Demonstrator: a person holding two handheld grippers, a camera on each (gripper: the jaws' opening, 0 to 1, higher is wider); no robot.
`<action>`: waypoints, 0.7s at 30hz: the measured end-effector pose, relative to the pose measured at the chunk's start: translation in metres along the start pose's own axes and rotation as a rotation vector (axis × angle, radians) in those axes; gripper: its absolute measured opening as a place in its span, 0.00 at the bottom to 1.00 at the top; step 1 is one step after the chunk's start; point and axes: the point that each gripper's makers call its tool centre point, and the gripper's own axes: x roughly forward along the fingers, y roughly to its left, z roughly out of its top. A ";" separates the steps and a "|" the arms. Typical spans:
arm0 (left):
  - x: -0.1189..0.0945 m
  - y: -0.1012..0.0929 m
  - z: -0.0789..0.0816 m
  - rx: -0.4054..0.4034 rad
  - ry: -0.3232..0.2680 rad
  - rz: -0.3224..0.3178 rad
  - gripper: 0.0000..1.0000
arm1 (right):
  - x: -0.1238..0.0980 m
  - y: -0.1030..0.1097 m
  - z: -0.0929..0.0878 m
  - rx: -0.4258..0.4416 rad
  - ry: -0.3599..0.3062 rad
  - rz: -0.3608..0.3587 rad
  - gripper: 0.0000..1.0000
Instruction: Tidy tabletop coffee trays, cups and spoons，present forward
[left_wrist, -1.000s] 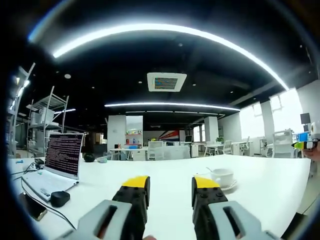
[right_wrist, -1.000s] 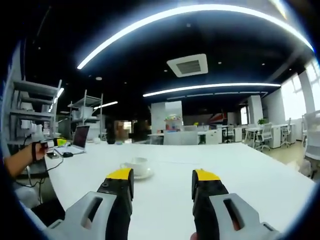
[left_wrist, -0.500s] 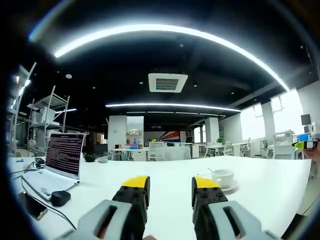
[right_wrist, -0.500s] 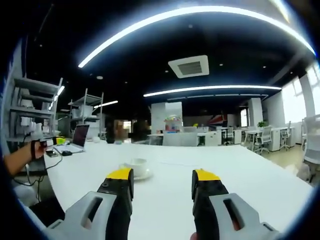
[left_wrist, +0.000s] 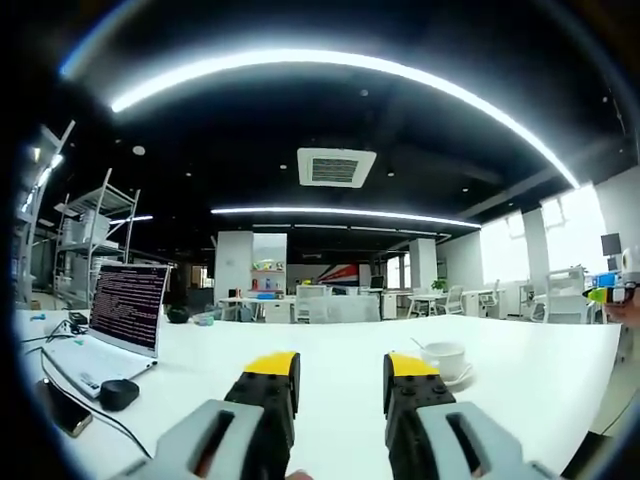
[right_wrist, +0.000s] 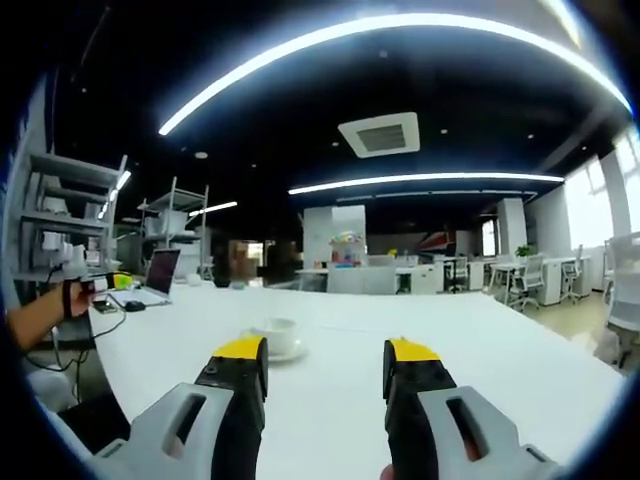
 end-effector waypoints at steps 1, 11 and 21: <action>0.000 0.000 0.000 0.001 0.000 0.000 0.35 | 0.000 0.001 0.000 0.001 -0.001 0.000 0.46; -0.005 -0.007 -0.002 0.001 0.004 -0.009 0.35 | -0.003 0.002 -0.004 0.000 0.006 -0.002 0.46; -0.008 -0.009 -0.001 -0.003 -0.001 -0.010 0.35 | -0.007 0.003 -0.002 -0.003 0.001 -0.006 0.46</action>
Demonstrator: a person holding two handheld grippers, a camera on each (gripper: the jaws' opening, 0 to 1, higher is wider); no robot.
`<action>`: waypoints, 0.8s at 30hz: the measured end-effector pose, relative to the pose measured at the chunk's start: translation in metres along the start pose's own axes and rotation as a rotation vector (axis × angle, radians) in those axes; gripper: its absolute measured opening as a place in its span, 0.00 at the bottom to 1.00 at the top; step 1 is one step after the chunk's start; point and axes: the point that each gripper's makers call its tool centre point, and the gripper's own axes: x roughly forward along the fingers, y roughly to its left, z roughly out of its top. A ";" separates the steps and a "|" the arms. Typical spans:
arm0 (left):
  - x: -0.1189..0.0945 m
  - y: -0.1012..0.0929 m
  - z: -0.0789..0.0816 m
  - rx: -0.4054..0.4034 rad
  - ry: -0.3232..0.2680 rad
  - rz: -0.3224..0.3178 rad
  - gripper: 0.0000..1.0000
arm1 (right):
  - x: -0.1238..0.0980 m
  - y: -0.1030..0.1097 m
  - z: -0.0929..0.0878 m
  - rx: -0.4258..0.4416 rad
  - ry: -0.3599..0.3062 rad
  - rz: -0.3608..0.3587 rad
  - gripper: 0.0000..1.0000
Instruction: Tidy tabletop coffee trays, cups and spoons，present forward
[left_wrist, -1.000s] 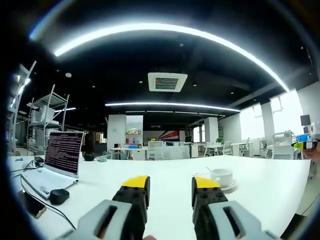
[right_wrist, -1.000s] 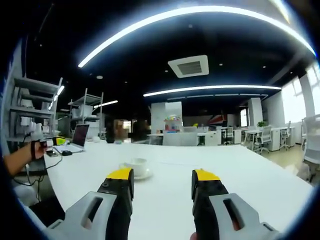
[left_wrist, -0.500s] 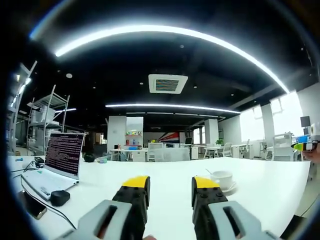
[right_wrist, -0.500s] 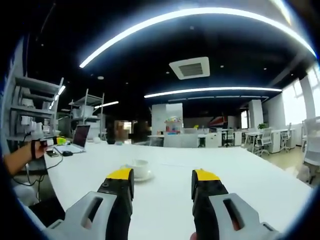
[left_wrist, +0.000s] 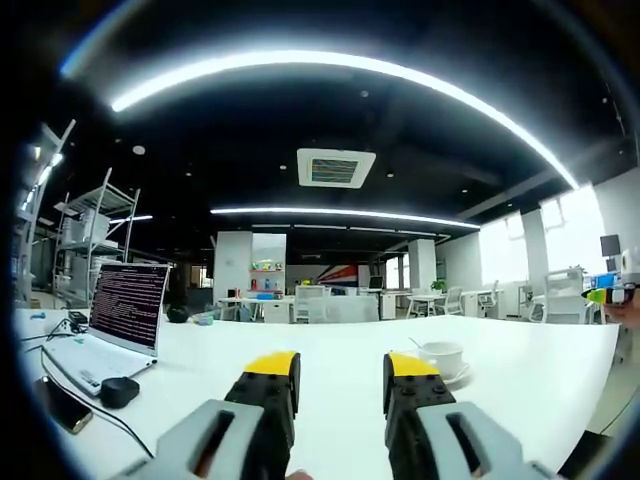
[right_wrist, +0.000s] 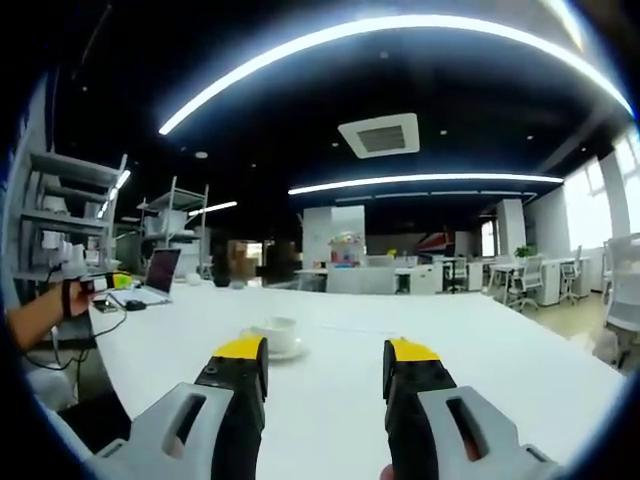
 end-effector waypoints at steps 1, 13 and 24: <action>0.000 0.000 0.000 0.000 0.001 0.000 0.35 | 0.000 0.000 0.000 0.002 -0.001 0.000 0.46; 0.000 -0.002 -0.001 0.001 0.005 0.002 0.35 | 0.000 -0.002 -0.002 0.006 0.005 -0.001 0.46; 0.002 -0.003 0.002 -0.001 0.003 0.005 0.35 | 0.001 -0.006 -0.001 0.013 0.001 -0.004 0.46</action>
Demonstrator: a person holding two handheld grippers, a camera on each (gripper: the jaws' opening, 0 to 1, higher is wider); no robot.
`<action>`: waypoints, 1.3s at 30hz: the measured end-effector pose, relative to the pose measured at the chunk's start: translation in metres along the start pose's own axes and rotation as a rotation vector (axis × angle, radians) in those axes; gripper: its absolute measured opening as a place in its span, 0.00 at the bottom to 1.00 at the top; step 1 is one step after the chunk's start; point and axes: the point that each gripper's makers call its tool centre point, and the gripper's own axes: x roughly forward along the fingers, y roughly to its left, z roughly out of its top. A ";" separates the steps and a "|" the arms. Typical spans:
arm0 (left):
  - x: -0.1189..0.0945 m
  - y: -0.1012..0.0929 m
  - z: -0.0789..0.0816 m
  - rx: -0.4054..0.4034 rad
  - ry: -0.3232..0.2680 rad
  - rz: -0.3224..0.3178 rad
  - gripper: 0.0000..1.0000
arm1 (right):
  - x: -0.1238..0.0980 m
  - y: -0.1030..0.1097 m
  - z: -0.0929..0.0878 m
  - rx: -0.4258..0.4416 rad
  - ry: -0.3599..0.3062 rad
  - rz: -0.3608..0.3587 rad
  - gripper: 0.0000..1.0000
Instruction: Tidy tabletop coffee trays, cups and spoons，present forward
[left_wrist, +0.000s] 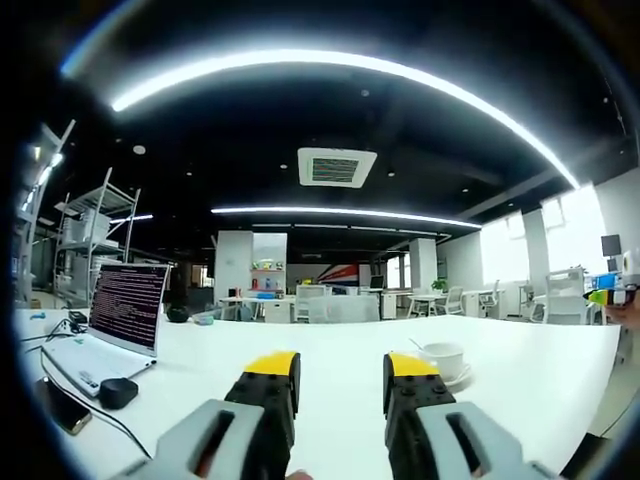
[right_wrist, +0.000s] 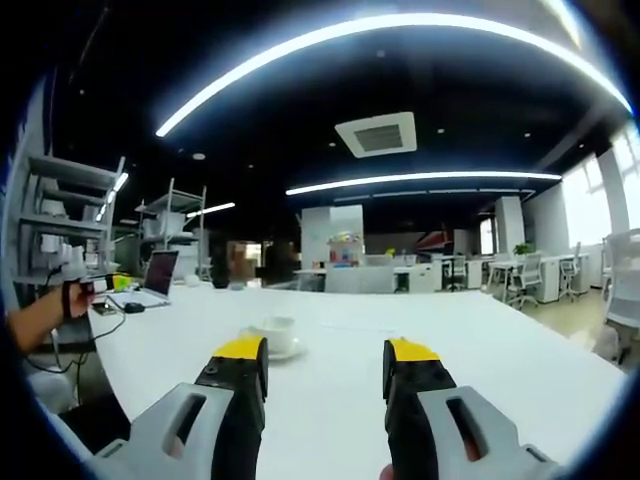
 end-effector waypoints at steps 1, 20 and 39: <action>0.000 0.000 0.001 0.001 -0.002 0.001 0.35 | 0.000 0.000 0.000 -0.002 0.001 0.002 0.46; -0.003 -0.004 0.003 -0.001 -0.006 0.004 0.35 | -0.003 0.000 0.001 -0.006 0.002 0.001 0.46; -0.005 -0.008 0.004 0.003 -0.007 0.008 0.35 | -0.010 -0.002 0.000 -0.006 0.003 -0.005 0.46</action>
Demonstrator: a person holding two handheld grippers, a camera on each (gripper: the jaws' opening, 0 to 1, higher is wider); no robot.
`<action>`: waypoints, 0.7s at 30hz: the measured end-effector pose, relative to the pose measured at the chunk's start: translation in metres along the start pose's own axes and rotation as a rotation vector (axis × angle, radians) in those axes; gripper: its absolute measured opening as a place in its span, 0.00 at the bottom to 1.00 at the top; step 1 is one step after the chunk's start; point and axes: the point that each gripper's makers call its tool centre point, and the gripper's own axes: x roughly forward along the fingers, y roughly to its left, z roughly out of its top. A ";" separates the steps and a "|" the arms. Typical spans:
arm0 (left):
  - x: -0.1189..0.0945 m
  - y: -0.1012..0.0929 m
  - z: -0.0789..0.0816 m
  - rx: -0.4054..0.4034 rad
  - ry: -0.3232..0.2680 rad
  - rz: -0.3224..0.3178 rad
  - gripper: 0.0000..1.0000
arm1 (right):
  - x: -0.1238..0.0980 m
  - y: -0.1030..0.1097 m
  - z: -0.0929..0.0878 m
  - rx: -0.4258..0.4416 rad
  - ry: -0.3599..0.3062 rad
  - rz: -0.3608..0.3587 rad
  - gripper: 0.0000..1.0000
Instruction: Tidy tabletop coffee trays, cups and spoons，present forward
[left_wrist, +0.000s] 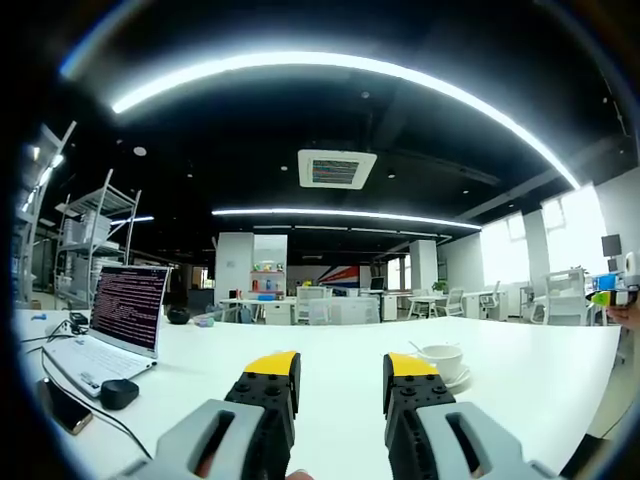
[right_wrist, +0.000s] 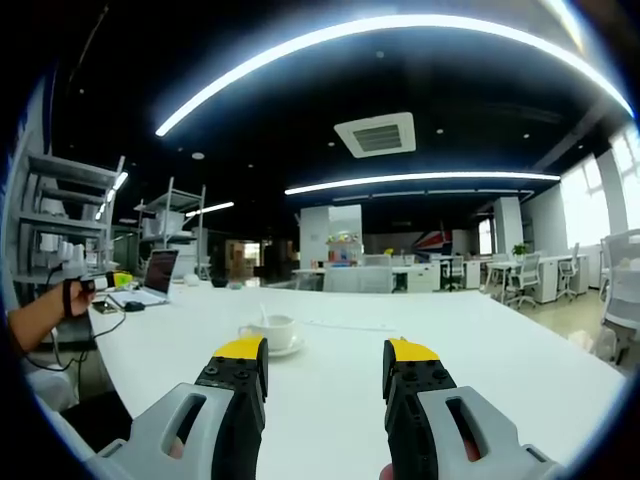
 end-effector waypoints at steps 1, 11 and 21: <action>0.000 0.000 0.000 0.000 0.000 0.000 0.35 | 0.000 0.000 0.000 0.000 -0.001 0.000 0.46; -0.001 0.004 -0.002 0.006 0.010 0.009 0.35 | 0.000 0.001 -0.003 -0.004 0.011 0.004 0.46; -0.001 0.015 0.001 0.004 0.005 0.019 0.35 | 0.002 0.003 -0.002 -0.006 0.009 0.008 0.46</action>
